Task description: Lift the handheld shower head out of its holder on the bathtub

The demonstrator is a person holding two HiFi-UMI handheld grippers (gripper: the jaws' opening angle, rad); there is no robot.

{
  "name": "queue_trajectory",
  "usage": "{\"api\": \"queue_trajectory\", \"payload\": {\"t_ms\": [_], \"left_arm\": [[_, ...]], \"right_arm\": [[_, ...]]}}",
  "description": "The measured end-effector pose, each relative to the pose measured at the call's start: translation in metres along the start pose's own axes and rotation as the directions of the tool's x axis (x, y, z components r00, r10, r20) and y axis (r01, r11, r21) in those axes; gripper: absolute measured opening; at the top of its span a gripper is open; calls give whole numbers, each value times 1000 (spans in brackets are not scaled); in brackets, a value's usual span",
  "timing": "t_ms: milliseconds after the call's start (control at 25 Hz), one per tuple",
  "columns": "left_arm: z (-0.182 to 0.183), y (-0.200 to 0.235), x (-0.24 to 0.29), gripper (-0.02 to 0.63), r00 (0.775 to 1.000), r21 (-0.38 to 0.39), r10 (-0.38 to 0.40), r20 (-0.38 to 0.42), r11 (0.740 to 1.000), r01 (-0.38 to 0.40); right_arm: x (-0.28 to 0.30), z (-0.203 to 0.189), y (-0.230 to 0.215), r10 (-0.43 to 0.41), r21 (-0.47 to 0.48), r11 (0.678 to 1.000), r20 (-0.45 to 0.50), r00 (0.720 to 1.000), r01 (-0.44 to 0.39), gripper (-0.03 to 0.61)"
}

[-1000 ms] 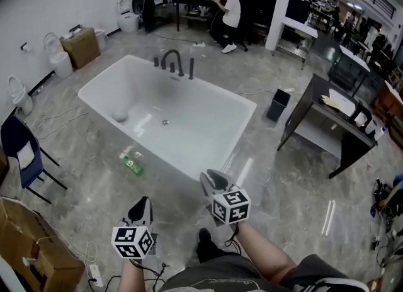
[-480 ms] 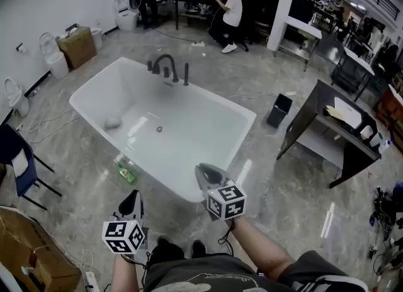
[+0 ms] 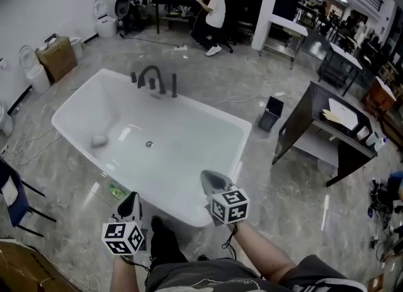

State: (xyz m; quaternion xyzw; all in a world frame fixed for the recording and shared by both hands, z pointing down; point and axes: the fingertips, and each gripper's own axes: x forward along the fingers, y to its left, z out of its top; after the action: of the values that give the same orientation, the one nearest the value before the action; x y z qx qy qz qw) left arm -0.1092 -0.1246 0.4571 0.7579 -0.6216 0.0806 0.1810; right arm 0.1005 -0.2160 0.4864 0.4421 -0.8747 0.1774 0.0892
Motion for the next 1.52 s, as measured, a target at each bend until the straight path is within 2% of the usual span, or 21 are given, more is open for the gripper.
{"api": "queue_trajectory", "payload": {"t_ms": [280,520,800,1040,1240,1480,1520], "left_arm": [[38,95,112,26,996,-34,-83,-40,996,82],[71,164,199,26,981,0,-166,-102,986,167],[95,233,297,26,970,-12,-211,-122,977,211],[95,262,364,26,966,-30,-222,-134,975,220],[81,267,408,26,967,-38,-210,-144,978,206],[61,266,449,26,976,-75,-172,-134,984,163],[57,265,456,26,977,-79,-167,-135,984,157]], "right_arm": [[125,36,-24,-131,52,990,-10,991,131,34],[229,63,-43,-240,112,964,-39,970,243,34],[343,81,-79,-322,123,937,-56,945,327,34],[420,83,-128,-383,120,913,-70,921,389,35],[477,77,-170,-366,74,925,-75,927,371,35],[544,59,-214,-326,62,941,-99,940,333,38],[557,56,-218,-312,55,946,-105,944,318,56]]}}
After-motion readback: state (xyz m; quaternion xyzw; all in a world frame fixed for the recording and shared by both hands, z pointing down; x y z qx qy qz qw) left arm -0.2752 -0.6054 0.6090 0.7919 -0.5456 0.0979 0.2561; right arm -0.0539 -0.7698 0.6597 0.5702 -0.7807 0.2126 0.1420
